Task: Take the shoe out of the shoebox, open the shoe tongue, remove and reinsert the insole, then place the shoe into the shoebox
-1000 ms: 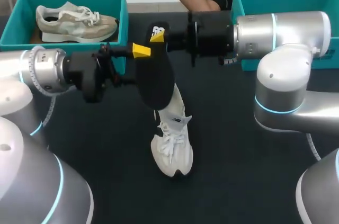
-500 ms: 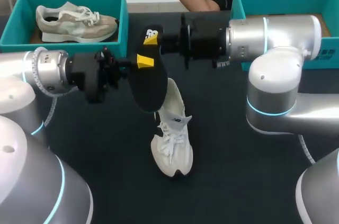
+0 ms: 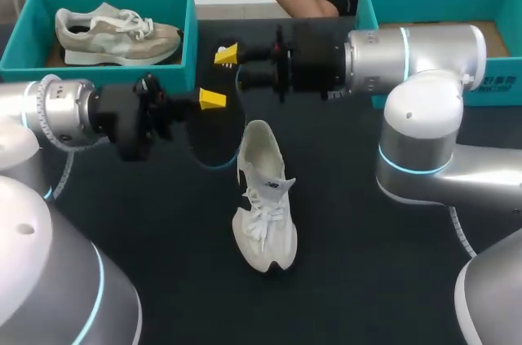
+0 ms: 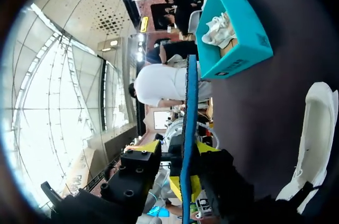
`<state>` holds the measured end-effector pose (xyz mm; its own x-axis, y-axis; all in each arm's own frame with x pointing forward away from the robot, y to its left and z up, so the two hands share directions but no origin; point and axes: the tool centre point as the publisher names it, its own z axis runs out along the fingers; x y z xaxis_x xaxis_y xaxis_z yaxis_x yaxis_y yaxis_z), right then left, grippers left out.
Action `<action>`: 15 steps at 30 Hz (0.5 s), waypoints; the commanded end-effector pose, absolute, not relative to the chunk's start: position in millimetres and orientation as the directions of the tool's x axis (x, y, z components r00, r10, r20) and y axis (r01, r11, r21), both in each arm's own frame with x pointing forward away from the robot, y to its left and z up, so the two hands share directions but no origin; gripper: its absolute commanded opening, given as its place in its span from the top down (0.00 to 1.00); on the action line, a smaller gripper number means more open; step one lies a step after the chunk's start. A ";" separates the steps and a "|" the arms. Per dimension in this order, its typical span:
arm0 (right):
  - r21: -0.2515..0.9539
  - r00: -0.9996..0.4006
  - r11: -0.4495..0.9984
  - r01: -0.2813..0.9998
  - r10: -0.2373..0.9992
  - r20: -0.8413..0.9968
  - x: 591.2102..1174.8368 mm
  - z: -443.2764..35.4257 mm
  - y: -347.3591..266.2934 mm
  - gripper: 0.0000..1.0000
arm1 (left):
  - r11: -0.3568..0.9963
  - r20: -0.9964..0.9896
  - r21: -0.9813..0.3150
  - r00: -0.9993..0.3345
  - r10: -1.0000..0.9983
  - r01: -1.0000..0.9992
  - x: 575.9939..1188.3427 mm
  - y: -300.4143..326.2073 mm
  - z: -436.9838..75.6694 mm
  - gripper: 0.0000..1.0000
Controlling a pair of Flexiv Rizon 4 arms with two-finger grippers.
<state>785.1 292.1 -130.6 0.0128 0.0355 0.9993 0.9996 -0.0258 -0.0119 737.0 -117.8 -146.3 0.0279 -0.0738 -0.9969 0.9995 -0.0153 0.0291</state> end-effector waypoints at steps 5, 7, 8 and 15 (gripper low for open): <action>0.047 -0.051 0.046 0.998 0.079 0.996 773.0 -115.6 240.6 0.00 | -0.014 -0.998 0.042 0.041 -0.041 0.999 737.1 -102.7 -140.5 1.00; 0.066 -0.069 0.038 0.997 0.089 0.994 768.6 -111.5 231.6 0.00 | -0.012 -0.998 0.041 0.040 -0.044 0.999 737.9 -101.3 -139.5 1.00; 0.066 -0.069 0.038 0.997 0.089 0.994 768.6 -111.5 231.6 0.00 | -0.007 -0.998 0.043 0.043 -0.046 0.999 738.5 -100.5 -139.0 1.00; 0.066 -0.069 0.038 0.997 0.089 0.994 768.6 -111.5 231.6 0.00 | -0.003 -0.997 0.056 0.055 -0.055 0.998 739.0 -99.0 -134.3 1.00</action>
<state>771.6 234.1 -111.2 -0.0697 0.0874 0.9937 0.9969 0.0431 0.0662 740.7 -99.0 -135.3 0.0531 -0.0561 -0.9970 0.9985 -0.0070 0.0536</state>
